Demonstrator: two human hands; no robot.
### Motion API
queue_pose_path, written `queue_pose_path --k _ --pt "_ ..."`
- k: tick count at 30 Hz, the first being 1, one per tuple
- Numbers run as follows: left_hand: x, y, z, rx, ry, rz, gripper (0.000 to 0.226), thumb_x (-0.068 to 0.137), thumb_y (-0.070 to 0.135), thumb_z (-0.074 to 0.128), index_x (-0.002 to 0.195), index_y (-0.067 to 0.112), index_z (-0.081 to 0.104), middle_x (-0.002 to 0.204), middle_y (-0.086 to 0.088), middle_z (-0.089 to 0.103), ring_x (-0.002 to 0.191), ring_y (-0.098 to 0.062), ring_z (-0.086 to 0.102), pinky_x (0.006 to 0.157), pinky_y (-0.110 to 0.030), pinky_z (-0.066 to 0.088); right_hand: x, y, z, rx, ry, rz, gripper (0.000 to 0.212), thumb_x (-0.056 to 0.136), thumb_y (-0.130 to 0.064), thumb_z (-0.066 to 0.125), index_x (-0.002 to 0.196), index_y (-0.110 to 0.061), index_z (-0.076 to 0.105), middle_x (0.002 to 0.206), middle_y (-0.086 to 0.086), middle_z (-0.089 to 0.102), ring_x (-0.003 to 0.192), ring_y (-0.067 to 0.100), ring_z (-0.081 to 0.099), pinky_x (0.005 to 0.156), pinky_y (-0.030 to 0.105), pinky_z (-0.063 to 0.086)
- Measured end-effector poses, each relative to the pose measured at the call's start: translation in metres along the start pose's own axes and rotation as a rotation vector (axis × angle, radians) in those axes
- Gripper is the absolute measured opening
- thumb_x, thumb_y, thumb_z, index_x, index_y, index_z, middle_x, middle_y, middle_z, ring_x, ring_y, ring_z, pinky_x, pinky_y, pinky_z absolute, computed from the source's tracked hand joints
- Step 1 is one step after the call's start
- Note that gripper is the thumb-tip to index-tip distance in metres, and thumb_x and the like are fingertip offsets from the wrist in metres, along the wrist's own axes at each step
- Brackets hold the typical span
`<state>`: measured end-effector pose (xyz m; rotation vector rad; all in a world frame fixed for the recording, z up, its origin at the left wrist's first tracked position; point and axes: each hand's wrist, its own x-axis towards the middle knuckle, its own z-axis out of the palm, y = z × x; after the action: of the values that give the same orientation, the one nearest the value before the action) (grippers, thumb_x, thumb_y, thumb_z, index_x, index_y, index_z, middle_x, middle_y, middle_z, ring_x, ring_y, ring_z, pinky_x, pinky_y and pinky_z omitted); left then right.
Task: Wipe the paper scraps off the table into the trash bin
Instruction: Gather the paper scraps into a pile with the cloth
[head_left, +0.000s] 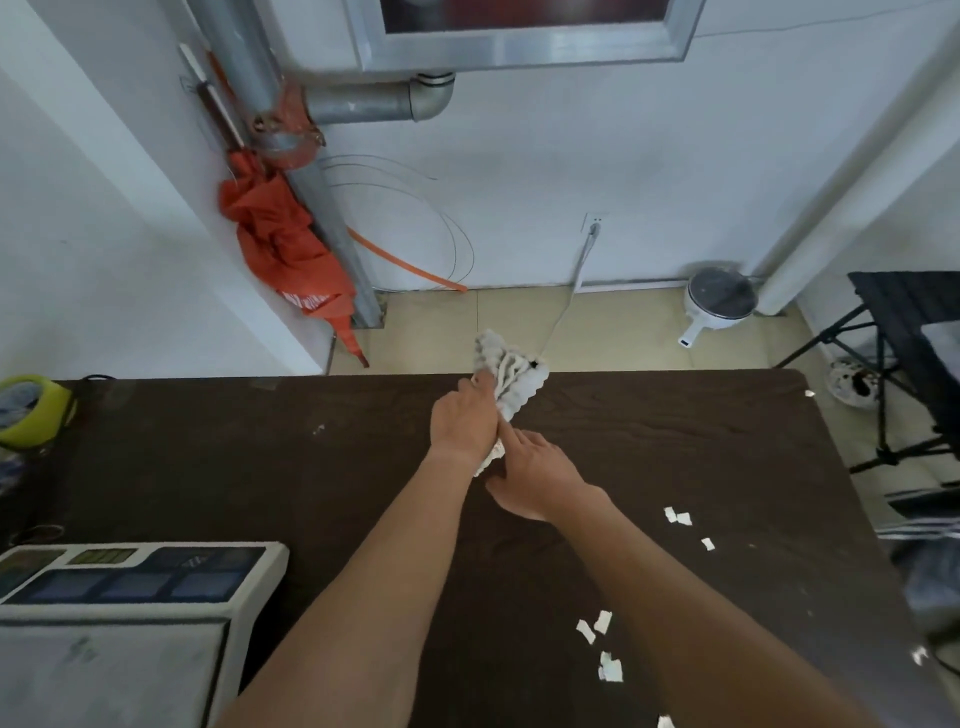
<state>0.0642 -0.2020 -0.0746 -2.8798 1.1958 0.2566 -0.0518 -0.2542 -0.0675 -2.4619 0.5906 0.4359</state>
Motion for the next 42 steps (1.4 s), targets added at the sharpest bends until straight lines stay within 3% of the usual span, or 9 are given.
queue_pose_path --k 3,6,8,10,12,15,26,34,42 --pt "0.001 0.014 -0.002 0.075 -0.059 0.145 0.053 0.099 0.024 0.054 0.147 0.015 0.034 0.121 -0.016 0.059 0.1 -0.034 0.066 0.074 -0.038 0.048 -0.017 0.013 -0.008 0.009 -0.027 0.008 0.089 0.085 -0.026 0.052 0.156 -0.025 0.0 0.145 0.005 0.048 0.137 0.03 0.037 0.108 0.04 0.032" --pt "-0.004 0.021 -0.006 0.095 -0.11 0.245 0.064 0.096 0.027 0.058 0.152 0.021 0.029 0.12 -0.015 0.059 0.103 -0.037 0.065 0.08 -0.042 0.05 -0.033 0.02 -0.019 -0.086 0.117 -0.036 0.063 0.083 -0.019 0.05 0.144 -0.018 0.035 0.111 0.007 0.065 0.105 0.031 0.059 0.078 0.032 0.038" --pt "-0.015 0.029 -0.005 0.078 -0.12 0.274 0.06 0.097 0.029 0.056 0.152 0.024 0.03 0.119 -0.015 0.06 0.104 -0.037 0.065 0.086 -0.044 0.052 -0.039 0.028 -0.029 -0.164 0.38 -0.045 0.043 0.082 -0.015 0.051 0.125 -0.014 0.05 0.111 0.006 0.062 0.102 0.026 0.059 0.081 0.032 0.041" --pt "-0.028 0.039 -0.001 0.074 -0.122 0.302 0.059 0.1 0.031 0.054 0.153 0.026 0.029 0.12 -0.014 0.06 0.104 -0.035 0.065 0.089 -0.043 0.052 -0.042 0.041 -0.037 -0.232 0.515 -0.052 0.052 0.083 -0.014 0.055 0.133 -0.012 0.043 0.13 0.008 0.05 0.12 0.025 0.049 0.1 0.036 0.039" --pt "-0.043 0.05 0.001 0.07 -0.12 0.329 0.062 0.1 0.032 0.055 0.154 0.027 0.027 0.12 -0.013 0.059 0.103 -0.034 0.065 0.089 -0.043 0.052 -0.047 0.056 -0.043 -0.322 0.397 -0.077 0.077 0.085 -0.015 0.06 0.152 -0.014 0.022 0.157 0.009 0.026 0.145 0.027 0.024 0.118 0.041 0.022" --pt "-0.068 0.065 0.006 0.046 -0.126 0.345 0.059 0.098 0.03 0.059 0.151 0.024 0.033 0.121 -0.013 0.057 0.103 -0.033 0.063 0.088 -0.043 0.052 -0.059 0.076 -0.037 -0.455 0.136 -0.099 0.086 0.089 -0.02 0.057 0.157 -0.021 0.005 0.165 0.0 0.007 0.151 0.021 -0.001 0.122 0.043 0.008" --pt "-0.159 0.09 0.017 0.048 -0.149 0.377 0.048 0.094 0.025 0.062 0.138 0.022 0.044 0.121 -0.011 0.057 0.105 -0.031 0.06 0.09 -0.046 0.051 -0.122 0.099 0.002 -0.432 0.04 -0.155 0.062 0.091 -0.028 0.057 0.149 -0.019 0.034 0.147 -0.001 0.041 0.14 0.019 0.029 0.11 0.038 0.033" --pt "-0.208 0.113 0.021 0.017 -0.195 0.335 0.042 0.098 0.024 0.056 0.138 0.021 0.044 0.125 -0.011 0.056 0.11 -0.031 0.058 0.094 -0.046 0.049 -0.166 0.111 0.022 -0.403 0.041 -0.225 0.054 0.09 -0.025 0.057 0.14 -0.017 0.041 0.139 0.001 0.045 0.136 0.02 0.032 0.105 0.036 0.038" --pt "-0.243 0.135 0.031 0.0 -0.206 0.331 0.043 0.095 0.029 0.06 0.134 0.022 0.043 0.118 -0.01 0.057 0.101 -0.028 0.059 0.088 -0.043 0.051 -0.203 0.131 0.034 -0.382 0.028 -0.269 0.053 0.09 -0.023 0.054 0.141 -0.017 0.04 0.14 0.001 0.042 0.136 0.019 0.03 0.105 0.035 0.037"
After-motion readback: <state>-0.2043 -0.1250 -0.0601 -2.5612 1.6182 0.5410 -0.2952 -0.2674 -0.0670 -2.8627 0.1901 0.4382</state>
